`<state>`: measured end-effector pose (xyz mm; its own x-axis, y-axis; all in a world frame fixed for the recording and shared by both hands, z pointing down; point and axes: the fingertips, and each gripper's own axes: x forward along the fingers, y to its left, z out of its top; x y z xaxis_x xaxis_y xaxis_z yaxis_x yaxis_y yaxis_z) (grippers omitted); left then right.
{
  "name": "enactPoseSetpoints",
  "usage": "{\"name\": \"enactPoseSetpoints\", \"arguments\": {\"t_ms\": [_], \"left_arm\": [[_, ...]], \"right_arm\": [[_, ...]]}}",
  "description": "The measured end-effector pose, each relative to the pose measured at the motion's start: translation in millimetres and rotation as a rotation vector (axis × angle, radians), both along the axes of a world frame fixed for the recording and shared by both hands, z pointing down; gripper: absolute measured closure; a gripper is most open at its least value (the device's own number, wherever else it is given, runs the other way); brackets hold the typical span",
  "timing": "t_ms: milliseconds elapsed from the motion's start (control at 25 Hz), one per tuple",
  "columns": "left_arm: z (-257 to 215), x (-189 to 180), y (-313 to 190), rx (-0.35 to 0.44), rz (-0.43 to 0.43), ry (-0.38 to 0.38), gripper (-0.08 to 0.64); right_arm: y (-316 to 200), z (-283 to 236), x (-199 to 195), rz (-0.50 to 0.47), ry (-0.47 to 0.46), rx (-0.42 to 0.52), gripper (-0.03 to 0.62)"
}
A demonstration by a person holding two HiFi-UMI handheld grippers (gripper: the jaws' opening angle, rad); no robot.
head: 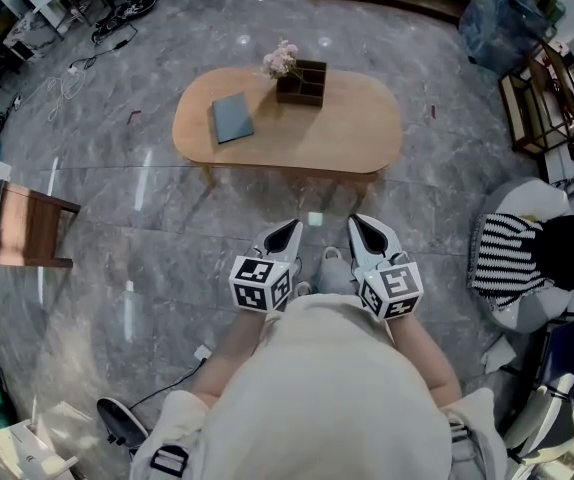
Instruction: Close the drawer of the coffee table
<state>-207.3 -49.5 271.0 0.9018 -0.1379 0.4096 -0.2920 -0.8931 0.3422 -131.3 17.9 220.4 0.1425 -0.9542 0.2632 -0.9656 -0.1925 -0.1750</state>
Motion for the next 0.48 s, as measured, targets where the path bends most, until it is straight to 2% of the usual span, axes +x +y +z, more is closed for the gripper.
{"name": "enactPoseSetpoints", "arguments": {"t_ms": [480], "left_arm": [[-6, 6, -6, 0.009, 0.017, 0.015, 0.56]], "right_arm": [[-12, -4, -3, -0.02, 0.014, 0.023, 0.594]]}}
